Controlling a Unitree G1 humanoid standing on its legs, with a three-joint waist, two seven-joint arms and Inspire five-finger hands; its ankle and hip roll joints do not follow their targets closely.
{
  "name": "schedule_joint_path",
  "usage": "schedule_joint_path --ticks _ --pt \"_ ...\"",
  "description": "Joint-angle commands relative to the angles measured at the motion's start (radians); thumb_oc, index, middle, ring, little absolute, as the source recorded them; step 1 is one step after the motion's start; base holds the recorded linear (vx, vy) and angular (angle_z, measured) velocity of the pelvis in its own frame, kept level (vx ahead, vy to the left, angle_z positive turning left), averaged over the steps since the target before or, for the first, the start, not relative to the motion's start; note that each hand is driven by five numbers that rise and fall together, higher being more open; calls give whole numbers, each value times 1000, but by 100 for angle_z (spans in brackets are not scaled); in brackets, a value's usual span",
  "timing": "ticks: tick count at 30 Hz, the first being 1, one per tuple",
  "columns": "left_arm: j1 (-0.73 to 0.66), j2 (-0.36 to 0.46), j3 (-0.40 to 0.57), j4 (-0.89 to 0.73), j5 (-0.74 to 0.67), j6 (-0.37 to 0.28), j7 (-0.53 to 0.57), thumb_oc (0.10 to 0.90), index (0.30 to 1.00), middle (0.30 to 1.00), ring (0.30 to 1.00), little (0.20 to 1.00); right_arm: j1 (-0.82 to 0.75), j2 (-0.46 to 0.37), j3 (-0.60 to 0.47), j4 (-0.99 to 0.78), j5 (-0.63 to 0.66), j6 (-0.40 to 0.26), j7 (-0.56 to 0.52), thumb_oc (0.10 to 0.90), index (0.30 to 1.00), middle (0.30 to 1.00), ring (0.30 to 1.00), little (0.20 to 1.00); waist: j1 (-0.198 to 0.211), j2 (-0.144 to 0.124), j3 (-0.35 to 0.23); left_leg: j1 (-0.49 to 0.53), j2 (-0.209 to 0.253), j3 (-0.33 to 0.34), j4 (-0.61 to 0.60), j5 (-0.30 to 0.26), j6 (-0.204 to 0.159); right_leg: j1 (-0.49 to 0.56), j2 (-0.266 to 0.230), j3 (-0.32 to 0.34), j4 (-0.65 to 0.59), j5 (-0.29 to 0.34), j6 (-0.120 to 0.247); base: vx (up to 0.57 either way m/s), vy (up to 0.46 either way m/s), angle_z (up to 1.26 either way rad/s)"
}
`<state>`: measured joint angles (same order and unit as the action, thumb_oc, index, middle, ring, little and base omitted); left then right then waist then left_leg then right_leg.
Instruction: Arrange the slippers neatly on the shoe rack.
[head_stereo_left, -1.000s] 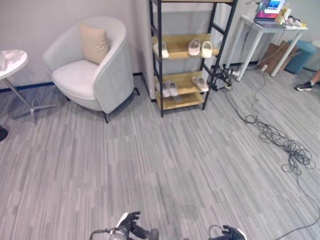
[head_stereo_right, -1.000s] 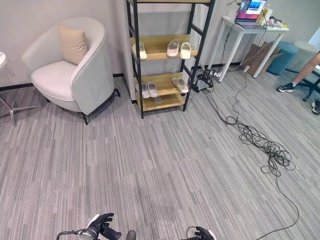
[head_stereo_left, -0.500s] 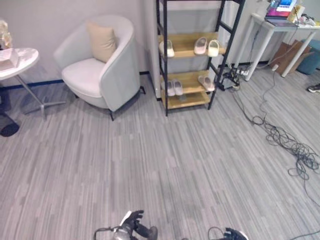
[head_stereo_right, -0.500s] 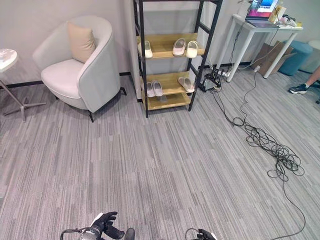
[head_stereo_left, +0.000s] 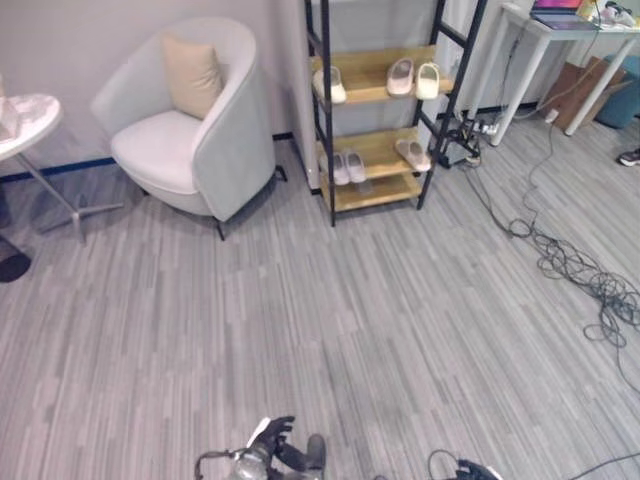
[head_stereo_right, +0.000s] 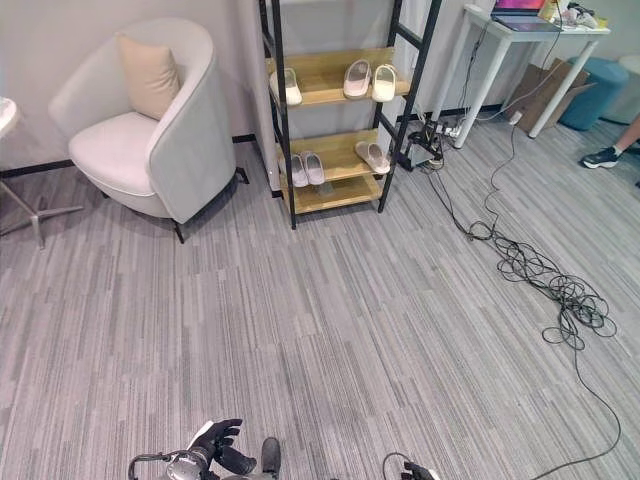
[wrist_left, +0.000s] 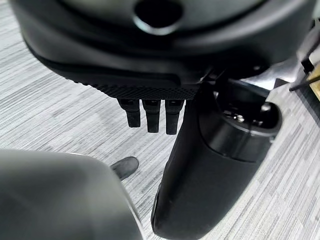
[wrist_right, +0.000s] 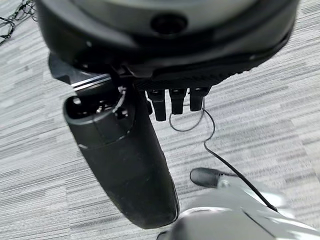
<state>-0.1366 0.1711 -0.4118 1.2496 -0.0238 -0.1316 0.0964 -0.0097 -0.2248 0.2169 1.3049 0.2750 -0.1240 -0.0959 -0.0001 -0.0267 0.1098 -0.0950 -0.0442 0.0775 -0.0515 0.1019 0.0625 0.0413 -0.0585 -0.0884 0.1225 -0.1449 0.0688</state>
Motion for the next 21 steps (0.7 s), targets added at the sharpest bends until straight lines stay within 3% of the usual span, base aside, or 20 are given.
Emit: schedule_joint_path --ticks 1,2,5,6,7,9,11,15,17,19,21 --pt "2 -14 -13 13 32 -27 1 800 900 900 900 900 -16 -28 7 -30 -30 -17 1 800 900 900 900 900 31 -15 -29 -24 -23 -52 132 -124 -34 -29 -6 28 242 109 82 197 53 -3" --pt "-4 -7 -18 11 38 -26 5 800 900 900 900 900 -24 -28 3 -37 -32 -18 0 800 900 900 900 900 21 6 -19 23 -13 -66 130 -148 -23 -89 -23 -1 340 160 92 262 32 -5" --pt "-7 -4 -18 10 38 -25 7 800 900 900 900 900 -27 -30 1 -44 -33 -21 -3 800 900 900 900 900 9 22 -17 74 -3 -89 115 -170 -23 -150 -44 -44 340 140 71 266 -23 8" --pt "-8 -4 -16 13 36 -26 2 800 900 900 900 900 -27 -33 4 -51 -39 -24 -3 800 900 900 900 900 -6 26 -18 118 4 -103 96 -192 -31 -189 -58 -85 261 105 48 330 -96 29" --pt "-7 -4 -15 14 36 -27 2 800 900 900 900 900 -27 -34 4 -51 -39 -24 -3 800 900 900 900 900 -9 27 -16 123 5 -106 95 -195 -32 -184 -58 -88 263 100 47 448 -205 38" --pt "-11 -10 -15 26 39 -30 0 800 900 900 900 900 -36 -38 10 -57 -45 -25 -4 800 900 900 900 900 -37 14 -14 177 1 -125 74 -225 -47 -245 -71 -95 89 152 50 398 -215 21" --pt "-13 -16 -13 34 40 -34 7 800 900 900 900 900 -39 -39 12 -61 -44 -22 -3 800 900 900 900 900 -61 18 -9 232 15 -148 52 -247 -63 -272 -62 -71 -22 204 68 372 -194 17" --pt "-6 -27 -18 51 50 -38 5 800 900 900 900 900 -23 -45 7 -50 -53 -18 -1 800 900 900 900 900 -76 17 -23 294 36 -163 46 -294 -85 -271 -73 -87 -86 252 75 288 -223 22" --pt "2 -33 -10 59 48 -35 3 800 900 900 900 900 -11 -48 9 -43 -57 -20 5 800 900 900 900 900 -80 23 -41 299 61 -171 87 -279 -104 -255 -48 -77 -66 247 54 242 -239 33" --pt "3 -35 -5 59 40 -33 4 800 900 900 900 900 -11 -51 12 -32 -57 -20 3 800 900 900 900 900 -72 31 -45 266 82 -173 191 -195 -144 -220 -20 -82 -70 231 30 152 -266 -8" --pt "-3 -36 -10 49 37 -35 8 800 900 900 900 900 -12 -54 15 -38 -43 -24 1 800 900 900 900 900 -63 20 -37 201 97 -162 328 -125 -166 -172 -10 -72 -85 205 10 126 -256 -37"
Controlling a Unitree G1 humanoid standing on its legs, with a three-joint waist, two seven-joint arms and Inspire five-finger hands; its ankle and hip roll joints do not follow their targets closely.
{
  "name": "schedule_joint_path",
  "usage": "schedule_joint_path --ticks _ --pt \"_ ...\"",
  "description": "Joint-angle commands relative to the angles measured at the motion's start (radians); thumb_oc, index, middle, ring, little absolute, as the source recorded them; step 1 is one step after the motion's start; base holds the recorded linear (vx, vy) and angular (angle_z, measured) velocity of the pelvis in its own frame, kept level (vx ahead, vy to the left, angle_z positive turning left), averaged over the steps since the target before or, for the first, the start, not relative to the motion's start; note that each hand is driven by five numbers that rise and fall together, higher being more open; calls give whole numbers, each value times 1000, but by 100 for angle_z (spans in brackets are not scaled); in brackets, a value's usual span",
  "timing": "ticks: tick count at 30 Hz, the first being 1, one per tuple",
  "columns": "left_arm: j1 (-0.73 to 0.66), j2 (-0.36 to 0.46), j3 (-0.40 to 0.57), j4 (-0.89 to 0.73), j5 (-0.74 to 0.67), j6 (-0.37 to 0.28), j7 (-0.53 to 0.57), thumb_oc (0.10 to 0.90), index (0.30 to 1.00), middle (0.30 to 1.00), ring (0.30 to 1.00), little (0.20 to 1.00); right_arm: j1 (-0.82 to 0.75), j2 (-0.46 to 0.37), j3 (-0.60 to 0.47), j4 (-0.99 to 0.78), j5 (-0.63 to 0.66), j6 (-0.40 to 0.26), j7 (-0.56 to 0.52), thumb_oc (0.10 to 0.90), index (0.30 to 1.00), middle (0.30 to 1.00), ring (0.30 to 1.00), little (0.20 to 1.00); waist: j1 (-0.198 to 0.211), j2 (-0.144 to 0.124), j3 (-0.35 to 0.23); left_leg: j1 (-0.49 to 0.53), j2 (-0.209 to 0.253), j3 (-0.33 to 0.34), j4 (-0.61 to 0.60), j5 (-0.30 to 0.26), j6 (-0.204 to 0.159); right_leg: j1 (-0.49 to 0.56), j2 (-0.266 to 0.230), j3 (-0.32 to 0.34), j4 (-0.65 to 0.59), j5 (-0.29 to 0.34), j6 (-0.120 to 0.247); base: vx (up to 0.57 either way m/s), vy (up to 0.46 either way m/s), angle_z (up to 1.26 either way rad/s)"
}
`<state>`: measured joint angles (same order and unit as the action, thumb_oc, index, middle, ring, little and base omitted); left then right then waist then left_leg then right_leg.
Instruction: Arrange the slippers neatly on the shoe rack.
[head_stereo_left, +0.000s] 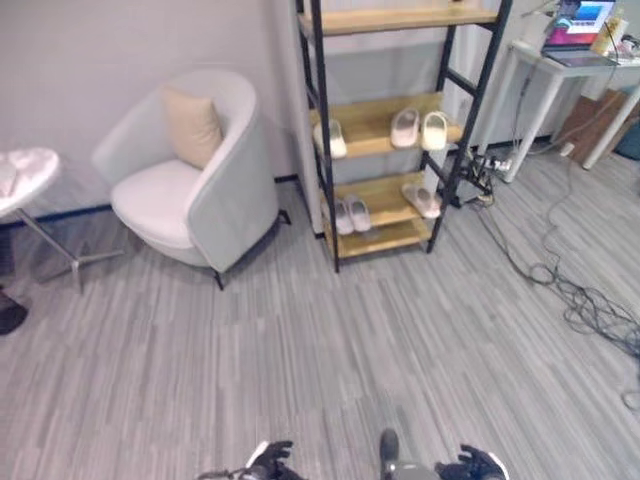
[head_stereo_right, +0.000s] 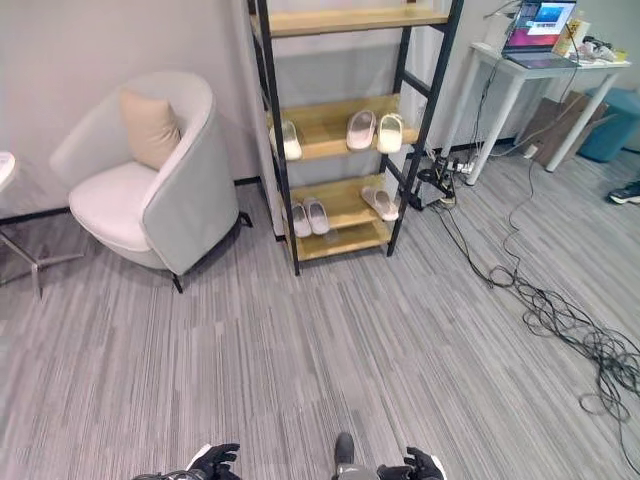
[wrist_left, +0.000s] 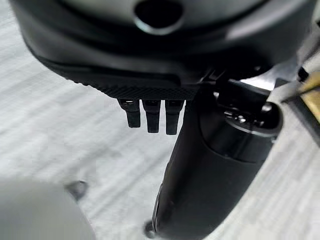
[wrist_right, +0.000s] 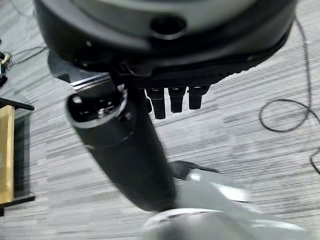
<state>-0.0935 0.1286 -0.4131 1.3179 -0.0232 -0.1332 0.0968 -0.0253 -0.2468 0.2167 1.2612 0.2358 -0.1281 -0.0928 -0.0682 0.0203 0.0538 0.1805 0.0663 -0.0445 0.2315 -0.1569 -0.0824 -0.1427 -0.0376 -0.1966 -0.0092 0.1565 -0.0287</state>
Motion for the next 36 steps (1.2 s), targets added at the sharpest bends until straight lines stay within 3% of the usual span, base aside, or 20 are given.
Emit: schedule_joint_path --ticks 1,3,5,7,9,11,14,15,18,20,21,22,23,26,27,30,31,32,34,36 --pt "-53 6 -8 -26 26 -34 15 800 900 900 900 900 1 -34 19 2 5 -23 -3 800 900 900 900 900 11 -35 24 -104 -5 -29 110 179 -32 40 -27 38 33 -109 94 135 -218 -24" --pt "-60 8 -15 -39 21 -32 21 800 900 900 900 900 -7 -38 25 2 14 -21 -9 800 900 900 900 900 24 -54 40 -155 14 4 203 207 -30 83 -27 44 22 -130 79 172 -202 -20" --pt "-71 6 -26 -53 17 -34 27 800 900 900 900 900 -13 -44 30 -2 17 -20 -10 800 900 900 900 900 37 -64 49 -205 2 29 200 175 -14 120 -25 60 8 -145 79 223 -142 -21" --pt "-77 0 -39 -55 24 -37 28 800 900 900 900 900 -13 -48 35 -2 16 -26 -12 800 900 900 900 900 51 -75 51 -272 -26 54 130 123 4 157 -23 72 -11 -165 83 275 -109 -17" --pt "-77 -3 -45 -53 23 -39 25 800 900 900 900 900 -7 -48 35 0 15 -27 -16 800 900 900 900 900 62 -69 56 -309 -35 79 35 113 8 189 -11 74 -21 -189 87 267 -62 -3" --pt "-71 -4 -40 -49 18 -41 24 800 900 900 900 900 0 -44 36 -1 19 -31 -19 800 900 900 900 900 71 -56 60 -344 -46 106 -76 176 8 226 15 85 -31 -214 86 291 -57 16" --pt "-60 2 -24 -42 8 -39 29 800 900 900 900 900 -4 -33 39 -1 18 -29 -24 800 900 900 900 900 102 -39 68 -414 -79 90 -140 260 8 276 61 139 -27 -246 76 334 -67 -3" --pt "-53 5 -19 -37 5 -38 28 800 900 900 900 900 -2 -31 39 1 15 -27 -23 800 900 900 900 900 113 -41 71 -423 -90 85 -140 266 6 294 64 157 -19 -261 73 422 -4 -35" --pt "-20 9 31 -17 -23 -32 13 800 900 900 900 900 18 -16 34 12 -9 -23 -12 800 900 900 900 900 139 -45 26 -372 -117 64 -170 241 47 331 52 167 37 -304 88 398 31 -99" --pt "-15 13 35 -17 -21 -30 9 800 900 900 900 900 15 -11 35 12 -21 -22 -5 800 900 900 900 900 150 -53 9 -339 -124 79 -173 212 74 303 31 158 164 -277 124 259 33 -59" --pt "-15 13 35 -17 -21 -30 9 800 900 900 900 900 15 -11 35 12 -21 -22 -5 800 900 900 900 900 151 -54 9 -338 -125 81 -173 211 75 300 29 159 169 -281 125 211 40 -43" --pt "-20 22 36 -24 -21 -29 5 800 900 900 900 900 6 -9 37 1 -30 -19 3 800 900 900 900 900 138 -46 15 -299 -123 73 -173 183 98 209 5 145 341 -204 173 188 23 -40" --pt "-25 26 34 -30 -22 -28 5 800 900 900 900 900 0 -10 36 -4 -32 -19 6 800 900 900 900 900 129 -43 18 -282 -128 66 -162 164 112 170 -5 138 414 -147 198 237 27 -37" --pt "-30 31 30 -33 -20 -26 8 800 900 900 900 900 0 -9 31 -6 -33 -17 6 800 900 900 900 900 114 -23 27 -236 -120 43 -161 138 122 95 -33 102 511 -134 197 171 -18 16" --pt "-33 32 27 -34 -19 -25 6 800 900 900 900 900 2 -9 28 -10 -35 -19 5 800 900 900 900 900 104 -9 26 -196 -112 22 -171 114 120 50 -68 49 454 -166 166 349 -109 35" --pt "-37 31 24 -30 -16 -28 5 800 900 900 900 900 -3 -14 29 -16 -38 -21 4 800 900 900 900 900 83 -8 36 -152 -108 0 -176 84 110 15 -94 14 369 -187 145 222 -124 28" --pt "-37 31 23 -30 -13 -28 3 800 900 900 900 900 -6 -18 28 -18 -39 -20 6 800 900 900 900 900 76 -10 36 -138 -106 -7 -179 73 103 4 -106 10 318 -178 146 521 -383 47" --pt "-40 25 20 -19 -7 -35 10 800 900 900 900 900 -19 -21 29 -19 -43 -17 4 800 900 900 900 900 49 -20 44 -79 -99 -40 -190 34 78 -55 -143 46 142 -105 169 544 -407 27" --pt "-38 24 18 -13 -4 -38 12 800 900 900 900 900 -18 -22 31 -20 -49 -13 8 800 900 900 900 900 38 -19 49 -37 -81 -57 -197 8 63 -66 -149 66 104 -76 186 418 -327 14" --pt "-26 22 26 -3 -5 -37 13 800 900 900 900 900 -3 -22 34 -16 -58 -10 11 800 900 900 900 900 46 -31 36 -12 -72 -55 -202 -16 51 -37 -154 43 84 -59 188 254 -278 41"
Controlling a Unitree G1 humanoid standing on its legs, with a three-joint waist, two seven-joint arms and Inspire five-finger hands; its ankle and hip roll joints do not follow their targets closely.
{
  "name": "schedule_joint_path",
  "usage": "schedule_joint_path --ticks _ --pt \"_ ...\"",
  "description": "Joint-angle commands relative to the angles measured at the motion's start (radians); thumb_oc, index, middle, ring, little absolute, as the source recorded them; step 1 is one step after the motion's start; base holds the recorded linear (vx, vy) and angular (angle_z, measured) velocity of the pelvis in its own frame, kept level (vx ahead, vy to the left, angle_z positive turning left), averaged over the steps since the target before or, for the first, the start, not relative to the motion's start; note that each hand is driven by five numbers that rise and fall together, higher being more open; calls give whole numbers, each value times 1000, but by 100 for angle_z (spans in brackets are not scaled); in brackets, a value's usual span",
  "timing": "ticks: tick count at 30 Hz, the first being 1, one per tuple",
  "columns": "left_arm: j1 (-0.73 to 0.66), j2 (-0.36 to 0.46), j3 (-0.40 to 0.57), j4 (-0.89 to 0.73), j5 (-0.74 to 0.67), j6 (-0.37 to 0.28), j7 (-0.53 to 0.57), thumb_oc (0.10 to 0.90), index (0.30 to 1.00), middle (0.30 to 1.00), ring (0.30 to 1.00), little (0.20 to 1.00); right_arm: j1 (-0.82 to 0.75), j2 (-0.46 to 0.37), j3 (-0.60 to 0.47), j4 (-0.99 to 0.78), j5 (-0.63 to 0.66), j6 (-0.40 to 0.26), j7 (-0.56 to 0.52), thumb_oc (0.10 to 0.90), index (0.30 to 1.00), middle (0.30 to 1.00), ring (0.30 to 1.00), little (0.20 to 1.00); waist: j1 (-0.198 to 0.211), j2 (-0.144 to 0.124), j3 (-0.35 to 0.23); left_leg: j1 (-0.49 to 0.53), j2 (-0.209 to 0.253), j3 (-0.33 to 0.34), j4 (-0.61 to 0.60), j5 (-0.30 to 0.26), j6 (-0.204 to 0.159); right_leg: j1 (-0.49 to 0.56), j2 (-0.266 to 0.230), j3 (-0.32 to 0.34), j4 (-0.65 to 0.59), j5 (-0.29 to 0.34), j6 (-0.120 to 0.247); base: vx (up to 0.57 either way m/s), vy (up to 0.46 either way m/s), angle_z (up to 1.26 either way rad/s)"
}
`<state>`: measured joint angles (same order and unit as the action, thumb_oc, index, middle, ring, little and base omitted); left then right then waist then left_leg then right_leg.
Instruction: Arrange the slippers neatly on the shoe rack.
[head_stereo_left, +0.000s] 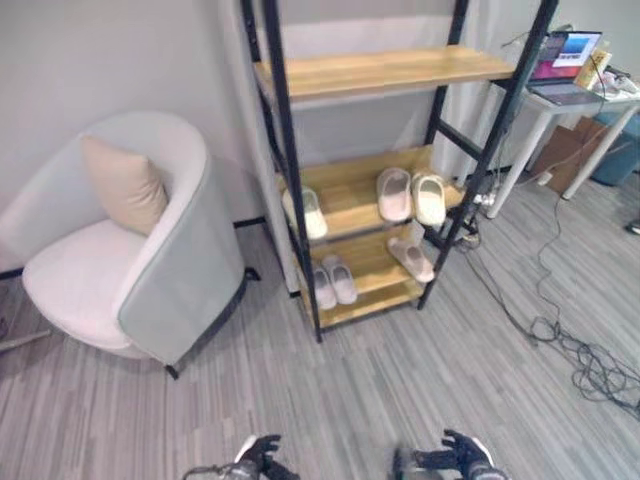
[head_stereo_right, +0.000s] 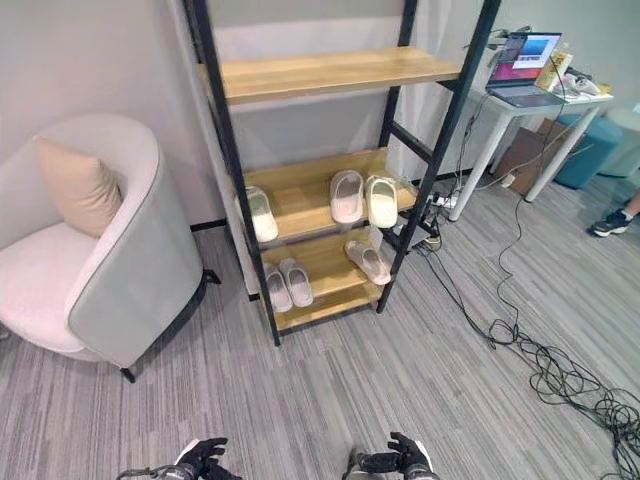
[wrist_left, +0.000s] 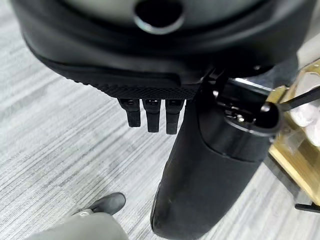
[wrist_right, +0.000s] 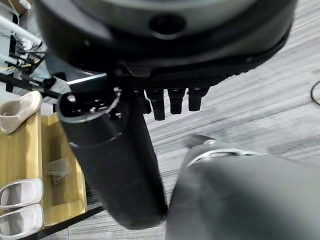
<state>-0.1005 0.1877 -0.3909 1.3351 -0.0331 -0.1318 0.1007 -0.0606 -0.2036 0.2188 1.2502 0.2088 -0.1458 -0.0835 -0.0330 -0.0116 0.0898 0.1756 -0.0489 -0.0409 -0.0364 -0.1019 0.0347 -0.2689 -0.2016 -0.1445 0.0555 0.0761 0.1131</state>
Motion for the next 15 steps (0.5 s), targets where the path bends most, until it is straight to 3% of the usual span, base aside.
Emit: schedule_joint_path --ticks 1,3,4,7,8,12,14,15 --pt "-16 -37 6 -15 6 -36 10 800 900 900 900 900 34 -64 38 -6 -32 5 2 800 900 900 900 900 12 -2 -8 -1 57 -69 67 -71 -72 91 16 -2 29 20 39 228 -267 42" --pt "-15 -39 9 -15 4 -37 10 800 900 900 900 900 37 -65 38 -7 -29 3 4 800 900 900 900 900 11 1 -15 -1 76 -81 71 -63 -82 94 29 6 40 11 33 154 -208 36" --pt "-9 -41 16 -10 0 -36 8 800 900 900 900 900 44 -67 41 -1 -26 1 5 800 900 900 900 900 18 7 -25 -15 108 -91 109 -32 -107 110 57 2 39 -11 16 153 -299 28" --pt "-17 -40 15 -16 -11 -35 12 800 900 900 900 900 39 -76 46 -5 -5 -7 0 800 900 900 900 900 31 3 -8 -112 136 -105 297 112 -145 166 98 1 26 -54 -27 112 -374 9" --pt "-28 -40 6 -26 -13 -33 17 800 900 900 900 900 34 -82 46 -9 13 -12 -12 800 900 900 900 900 47 -23 21 -202 148 -74 438 171 -145 212 102 -8 3 -70 -51 63 -406 -20" --pt "-34 -40 -3 -38 -10 -31 21 800 900 900 900 900 31 -90 43 -6 24 -11 -16 800 900 900 900 900 52 -37 38 -246 173 -13 494 175 -133 250 112 -15 -13 -88 -67 83 -188 -3" --pt "-39 -46 -17 -42 -4 -32 17 800 900 900 900 900 34 -100 45 1 23 -13 -16 800 900 900 900 900 53 -37 28 -290 123 61 375 85 -113 295 127 -24 -36 -114 -59 256 -154 15" --pt "-38 -47 -17 -42 -4 -32 17 800 900 900 900 900 35 -100 45 1 23 -13 -16 800 900 900 900 900 53 -37 30 -286 123 62 376 82 -112 300 127 -23 -37 -115 -58 201 -104 20"
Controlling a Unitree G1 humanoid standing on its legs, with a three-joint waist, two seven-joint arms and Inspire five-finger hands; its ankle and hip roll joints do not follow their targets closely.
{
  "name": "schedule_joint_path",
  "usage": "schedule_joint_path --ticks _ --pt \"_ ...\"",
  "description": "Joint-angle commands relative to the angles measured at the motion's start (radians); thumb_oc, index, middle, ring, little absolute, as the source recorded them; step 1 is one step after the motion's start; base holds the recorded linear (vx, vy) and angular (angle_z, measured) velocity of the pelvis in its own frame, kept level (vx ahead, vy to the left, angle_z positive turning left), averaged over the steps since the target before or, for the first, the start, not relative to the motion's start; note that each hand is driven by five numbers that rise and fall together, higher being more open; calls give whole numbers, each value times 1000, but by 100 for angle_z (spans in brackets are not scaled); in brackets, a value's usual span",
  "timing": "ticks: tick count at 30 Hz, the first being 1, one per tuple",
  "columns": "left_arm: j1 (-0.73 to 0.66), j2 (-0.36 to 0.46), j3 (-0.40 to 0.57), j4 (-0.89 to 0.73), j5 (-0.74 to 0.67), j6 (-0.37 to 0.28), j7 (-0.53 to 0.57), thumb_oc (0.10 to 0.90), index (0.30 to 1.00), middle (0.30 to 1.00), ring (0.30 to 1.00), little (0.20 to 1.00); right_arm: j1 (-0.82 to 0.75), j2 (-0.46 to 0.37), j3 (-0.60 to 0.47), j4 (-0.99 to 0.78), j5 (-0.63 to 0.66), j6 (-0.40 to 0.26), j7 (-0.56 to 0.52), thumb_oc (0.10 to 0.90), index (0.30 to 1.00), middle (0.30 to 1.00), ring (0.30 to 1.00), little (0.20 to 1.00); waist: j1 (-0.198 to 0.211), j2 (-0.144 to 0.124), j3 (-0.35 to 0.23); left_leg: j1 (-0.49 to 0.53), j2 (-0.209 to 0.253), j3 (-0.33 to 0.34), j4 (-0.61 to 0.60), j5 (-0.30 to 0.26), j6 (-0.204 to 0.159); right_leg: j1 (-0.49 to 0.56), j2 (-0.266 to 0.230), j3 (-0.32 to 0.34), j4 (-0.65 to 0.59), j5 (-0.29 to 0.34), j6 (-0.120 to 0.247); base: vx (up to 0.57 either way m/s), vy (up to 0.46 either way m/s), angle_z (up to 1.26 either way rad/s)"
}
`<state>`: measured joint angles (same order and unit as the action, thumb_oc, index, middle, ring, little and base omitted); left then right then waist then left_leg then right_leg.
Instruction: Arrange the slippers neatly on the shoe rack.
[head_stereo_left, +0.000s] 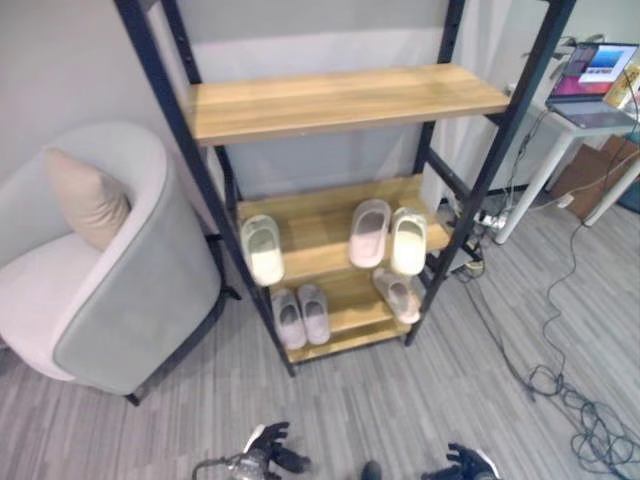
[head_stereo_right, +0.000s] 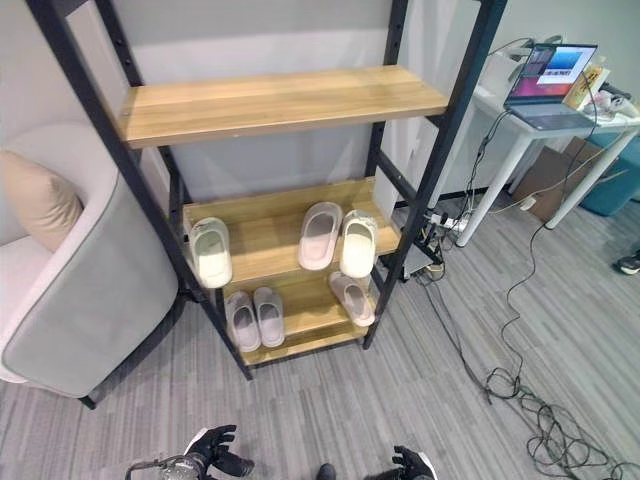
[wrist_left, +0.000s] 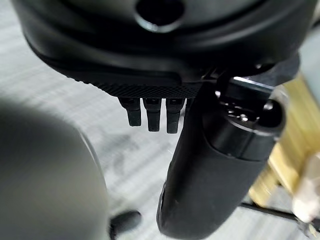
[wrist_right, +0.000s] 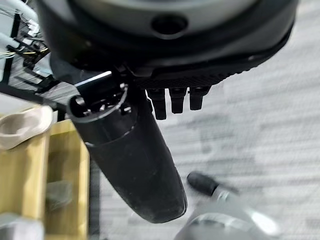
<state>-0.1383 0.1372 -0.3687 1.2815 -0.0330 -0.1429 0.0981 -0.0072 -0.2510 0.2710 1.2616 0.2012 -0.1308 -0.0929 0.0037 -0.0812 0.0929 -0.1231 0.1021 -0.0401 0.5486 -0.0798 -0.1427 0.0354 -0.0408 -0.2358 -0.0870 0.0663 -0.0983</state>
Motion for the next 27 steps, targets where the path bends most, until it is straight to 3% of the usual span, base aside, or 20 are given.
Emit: schedule_joint_path --ticks 1,4,7,10,11,15,16,22,25,27 --pt "-1 3 -42 11 0 -23 18 800 900 900 900 900 -16 -52 -5 -9 28 -27 -6 800 900 900 900 900 16 34 25 -1 -41 86 -251 51 69 2 -28 61 101 -112 155 132 -58 19" --pt "2 5 -35 7 1 -23 16 800 900 900 900 900 -11 -46 -6 -12 31 -27 -10 800 900 900 900 900 22 37 22 -50 -67 171 -322 76 72 39 -7 58 80 -128 158 156 -64 18" --pt "20 7 -9 25 -15 -21 12 800 900 900 900 900 -10 -29 5 -17 23 -27 -8 800 900 900 900 900 49 47 20 -36 -120 127 -378 83 86 66 30 90 97 -158 154 189 -1 15" --pt "30 10 2 38 -15 -17 5 800 900 900 900 900 -7 -23 4 -16 14 -25 -1 800 900 900 900 900 61 48 4 -6 -143 103 -404 75 98 80 26 89 132 -179 165 155 23 -51" --pt "36 17 12 45 -9 -12 -1 800 900 900 900 900 -8 -16 6 -17 -6 -21 6 800 900 900 900 900 66 50 -5 25 -145 111 -422 60 123 63 17 78 223 -182 182 122 67 -24" --pt "17 35 12 27 -8 -12 -4 800 900 900 900 900 -17 -9 2 -11 -21 -16 10 800 900 900 900 900 52 66 2 73 -140 71 -443 41 152 -74 -30 54 455 -133 251 114 27 -12" --pt "17 40 2 21 -4 -14 -4 800 900 900 900 900 -11 -8 0 -11 -14 -15 12 800 900 900 900 900 41 67 0 92 -144 39 -454 35 154 -92 -42 81 440 -135 243 138 -54 40" --pt "12 42 -9 29 3 -16 -3 800 900 900 900 900 -12 -10 1 -18 -8 -17 15 800 900 900 900 900 22 70 -1 110 -126 1 -480 32 140 -125 -83 140 339 -114 230 71 -123 69" --pt "4 43 -22 37 10 -19 6 800 900 900 900 900 -17 -13 1 -31 -7 -14 16 800 900 900 900 900 3 55 8 119 -125 -50 -453 1 123 -130 -117 241 252 -66 251 57 -238 51" --pt "4 42 -27 41 11 -20 5 800 900 900 900 900 -16 -12 5 -28 -12 -13 18 800 900 900 900 900 5 43 4 113 -120 -62 -437 -6 114 -110 -120 259 223 -61 255 -20 -209 51"
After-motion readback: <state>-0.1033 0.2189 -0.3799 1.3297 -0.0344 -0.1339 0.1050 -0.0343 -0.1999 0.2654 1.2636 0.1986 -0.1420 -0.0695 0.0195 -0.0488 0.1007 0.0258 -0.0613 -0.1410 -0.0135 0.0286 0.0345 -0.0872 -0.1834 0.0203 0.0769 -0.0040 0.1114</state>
